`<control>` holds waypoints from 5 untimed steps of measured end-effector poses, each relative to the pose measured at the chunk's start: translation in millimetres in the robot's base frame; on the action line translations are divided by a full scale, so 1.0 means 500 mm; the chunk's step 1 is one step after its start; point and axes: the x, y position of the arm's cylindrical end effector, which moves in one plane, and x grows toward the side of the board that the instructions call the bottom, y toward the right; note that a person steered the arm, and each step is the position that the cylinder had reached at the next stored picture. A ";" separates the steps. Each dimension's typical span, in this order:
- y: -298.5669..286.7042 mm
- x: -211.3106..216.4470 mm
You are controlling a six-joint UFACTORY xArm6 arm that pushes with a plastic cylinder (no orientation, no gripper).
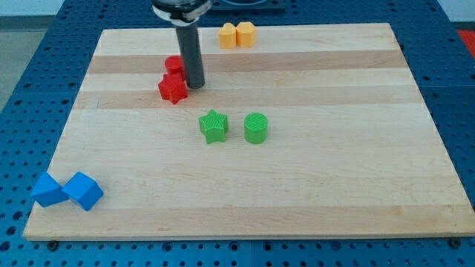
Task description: Move the red star towards center left side
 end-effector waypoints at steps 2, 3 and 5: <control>-0.137 0.002; -0.085 0.002; 0.029 0.027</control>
